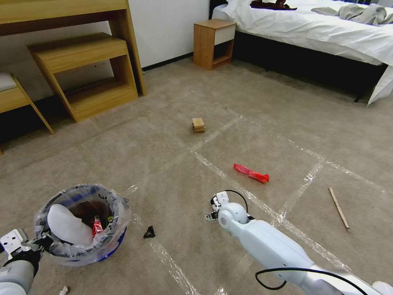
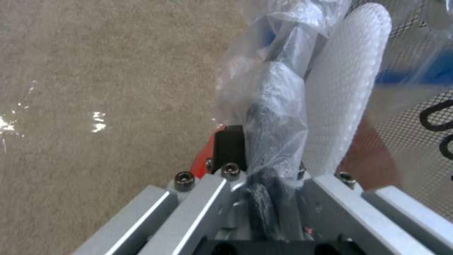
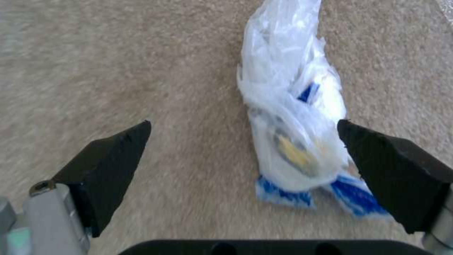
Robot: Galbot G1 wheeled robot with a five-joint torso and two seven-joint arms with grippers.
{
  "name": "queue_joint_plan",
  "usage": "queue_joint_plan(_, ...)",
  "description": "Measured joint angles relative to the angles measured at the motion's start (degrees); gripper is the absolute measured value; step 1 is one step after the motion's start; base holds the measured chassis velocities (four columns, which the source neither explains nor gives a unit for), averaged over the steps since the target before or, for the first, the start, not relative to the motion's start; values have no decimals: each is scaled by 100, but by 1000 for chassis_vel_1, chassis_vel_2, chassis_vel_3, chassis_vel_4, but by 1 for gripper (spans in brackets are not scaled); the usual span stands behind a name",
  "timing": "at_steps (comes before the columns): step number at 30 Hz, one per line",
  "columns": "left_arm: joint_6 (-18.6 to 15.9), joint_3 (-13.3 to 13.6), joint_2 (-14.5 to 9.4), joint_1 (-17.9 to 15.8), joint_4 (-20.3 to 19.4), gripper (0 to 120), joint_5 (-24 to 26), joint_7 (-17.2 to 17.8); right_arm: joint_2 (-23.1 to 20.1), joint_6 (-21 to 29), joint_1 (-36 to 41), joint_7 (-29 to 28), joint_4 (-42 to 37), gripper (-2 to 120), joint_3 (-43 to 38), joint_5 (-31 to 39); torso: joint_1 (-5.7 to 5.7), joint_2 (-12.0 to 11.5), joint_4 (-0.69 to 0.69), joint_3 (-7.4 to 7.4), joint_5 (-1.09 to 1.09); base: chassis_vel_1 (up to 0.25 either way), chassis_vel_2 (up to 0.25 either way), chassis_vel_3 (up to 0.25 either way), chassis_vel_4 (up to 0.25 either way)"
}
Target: Pick up the trash bin and place the garbage on the floor into it.
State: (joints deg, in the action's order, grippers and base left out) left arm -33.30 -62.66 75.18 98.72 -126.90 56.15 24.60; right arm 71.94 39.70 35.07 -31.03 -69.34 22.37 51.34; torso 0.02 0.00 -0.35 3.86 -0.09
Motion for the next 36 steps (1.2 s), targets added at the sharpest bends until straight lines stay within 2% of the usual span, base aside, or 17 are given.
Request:
queue_joint_plan(12,12,5,-27,-29,41,0,7,-4,54,-273,-70,269,553,98,-78,-519,0,0,-2,0,1,0,0,0,0)
queue_joint_plan(17,11,22,-15,-32,26,0,7,-5,90,-410,-69,308,694,92,-68,-621,0,0,-1,-1,1,0,0,0,0)
queue_joint_plan(24,27,22,32,21,-15,0,2,-11,206,-847,-2,374,952,67,-5,-864,0,0,-1,-1,1,0,0,0,0)
queue_joint_plan(25,27,22,32,21,-15,0,2,-11,206,-847,-2,374,952,67,-5,-864,0,0,-1,-1,1,0,0,0,0)
queue_joint_plan(28,48,19,47,54,-23,0,-11,-29,234,-930,22,384,988,51,-8,-905,0,0,-1,-1,1,0,0,0,0)
queue_joint_plan(29,48,19,47,54,-23,0,-11,-29,234,-930,22,384,988,51,-8,-905,0,0,-1,-1,1,0,0,0,0)
queue_joint_plan(32,53,21,56,49,-24,0,-22,-33,215,-958,51,388,968,36,-27,-938,0,0,-1,-1,1,0,0,0,0)
queue_joint_plan(33,53,21,56,49,-24,0,-22,-33,215,-958,51,388,968,36,-27,-938,0,0,-1,-1,1,0,0,0,0)
queue_joint_plan(36,53,55,86,18,-22,0,-41,-35,184,-992,74,410,962,23,-29,-976,0,0,-1,-1,1,0,0,0,0)
